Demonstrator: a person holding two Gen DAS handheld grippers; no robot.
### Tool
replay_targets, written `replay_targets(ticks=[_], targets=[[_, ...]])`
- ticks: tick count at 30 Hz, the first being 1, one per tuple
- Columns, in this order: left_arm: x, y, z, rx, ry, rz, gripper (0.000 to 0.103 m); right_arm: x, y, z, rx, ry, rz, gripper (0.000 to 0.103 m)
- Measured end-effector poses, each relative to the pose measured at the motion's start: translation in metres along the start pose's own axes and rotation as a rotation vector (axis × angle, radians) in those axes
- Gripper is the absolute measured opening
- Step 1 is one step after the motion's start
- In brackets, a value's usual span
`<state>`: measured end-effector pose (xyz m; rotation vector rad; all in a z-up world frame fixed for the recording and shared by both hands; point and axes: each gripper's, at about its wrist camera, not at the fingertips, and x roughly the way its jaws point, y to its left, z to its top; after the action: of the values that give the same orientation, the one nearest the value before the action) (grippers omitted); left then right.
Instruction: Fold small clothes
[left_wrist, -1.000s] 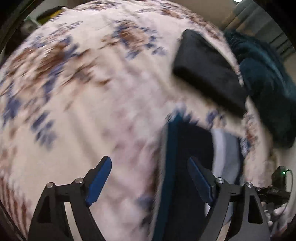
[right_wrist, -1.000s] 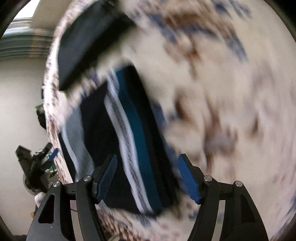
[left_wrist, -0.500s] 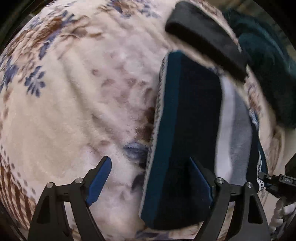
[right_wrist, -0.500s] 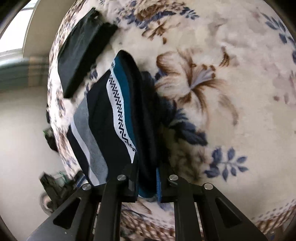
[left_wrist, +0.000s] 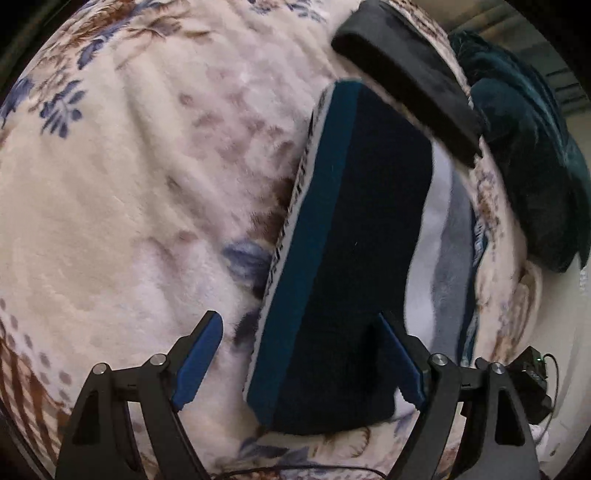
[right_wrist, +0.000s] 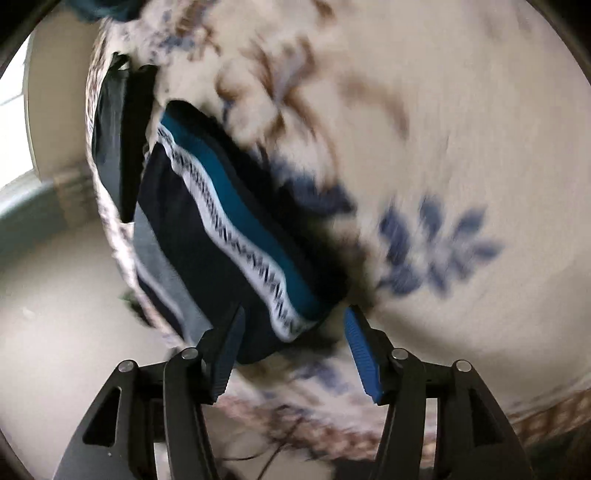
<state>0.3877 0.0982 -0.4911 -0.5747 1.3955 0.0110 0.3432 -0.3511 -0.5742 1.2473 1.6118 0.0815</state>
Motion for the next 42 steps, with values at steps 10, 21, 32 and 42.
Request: replay_targets(ticks=[10,21,32,42], targets=[[0.005,0.016,0.004,0.024,0.039,0.07,0.093,0.019,0.016,-0.017,-0.14,-0.06,-0.239,0.008],[0.012,0.013,0.036,-0.028,-0.027,-0.159,0.103,0.01,0.012,-0.015,-0.092,-0.057,-0.02,0.08],[0.037,0.011,0.059,-0.003,0.036,-0.207,0.103,0.081,-0.012,-0.046,0.063,-0.124,0.383,0.089],[0.036,0.024,0.072,-0.012,0.001,-0.267,0.103,0.088,0.037,-0.028,-0.038,-0.191,0.429,0.054]])
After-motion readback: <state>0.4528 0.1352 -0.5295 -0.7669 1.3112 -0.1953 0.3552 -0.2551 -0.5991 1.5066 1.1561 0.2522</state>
